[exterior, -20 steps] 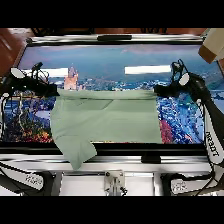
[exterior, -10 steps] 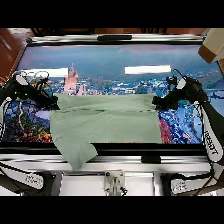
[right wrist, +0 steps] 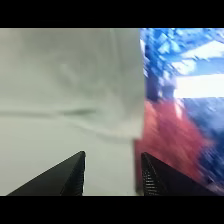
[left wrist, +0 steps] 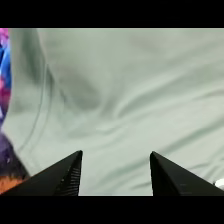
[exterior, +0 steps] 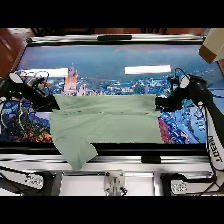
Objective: Fold the shirts.
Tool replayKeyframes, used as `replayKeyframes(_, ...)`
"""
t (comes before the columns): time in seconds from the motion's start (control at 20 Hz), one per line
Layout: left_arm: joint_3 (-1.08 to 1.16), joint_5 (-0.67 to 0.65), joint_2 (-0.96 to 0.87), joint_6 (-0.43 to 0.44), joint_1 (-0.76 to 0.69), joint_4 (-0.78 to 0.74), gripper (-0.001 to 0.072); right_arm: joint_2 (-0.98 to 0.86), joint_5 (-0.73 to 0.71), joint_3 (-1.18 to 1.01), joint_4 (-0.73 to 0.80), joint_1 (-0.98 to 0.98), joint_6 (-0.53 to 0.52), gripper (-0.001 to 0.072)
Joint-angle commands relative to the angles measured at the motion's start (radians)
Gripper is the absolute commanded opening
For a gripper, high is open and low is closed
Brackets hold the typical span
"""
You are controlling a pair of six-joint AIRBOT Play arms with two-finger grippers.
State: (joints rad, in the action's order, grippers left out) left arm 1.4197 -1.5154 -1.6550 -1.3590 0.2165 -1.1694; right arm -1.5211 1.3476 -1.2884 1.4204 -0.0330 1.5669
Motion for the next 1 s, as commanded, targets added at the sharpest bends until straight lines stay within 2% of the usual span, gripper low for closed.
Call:
replayKeyframes(0.0, -0.065, -0.109, 0.114, -0.022, 0.053, 0.001, 0.0475, 0.101, 0.225, 0.005, 0.144, -0.034, -0.089, 0.047)
replayKeyframes(0.1, -0.251, -0.097, 0.227, -0.013, 0.105, 0.001, 0.0475, 0.171, 0.253, 0.059, 0.099, -0.098, -0.11, 0.047)
replayKeyframes(0.2, -0.5, -0.041, 0.355, 0.0, 0.152, 0.002, 0.0475, 0.242, 0.22, 0.146, 0.048, -0.159, -0.118, 0.047)
replayKeyframes(0.4, -0.837, 0.089, 0.554, 0.084, 0.212, 0.002, 0.0475, 0.307, 0.2, 0.254, 0.031, -0.196, -0.139, 0.047)
replayKeyframes(0.6, -0.961, 0.172, 0.565, 0.094, 0.193, 0.046, 0.0475, 0.307, 0.175, 0.264, 0.005, -0.196, -0.139, 0.047)
replayKeyframes(0.85, -0.99, 0.305, 0.55, 0.074, 0.119, 0.134, 0.0454, 0.307, 0.17, 0.265, -0.011, -0.196, -0.137, 0.0471)
replayKeyframes(0.9, -0.99, 0.328, 0.544, 0.062, 0.103, 0.148, 0.0394, 0.307, 0.167, 0.27, -0.019, -0.196, -0.134, 0.0473)
replayKeyframes(0.95, -0.99, 0.343, 0.536, 0.061, 0.084, 0.161, 0.0305, 0.307, 0.168, 0.288, -0.036, -0.196, -0.133, 0.0589)
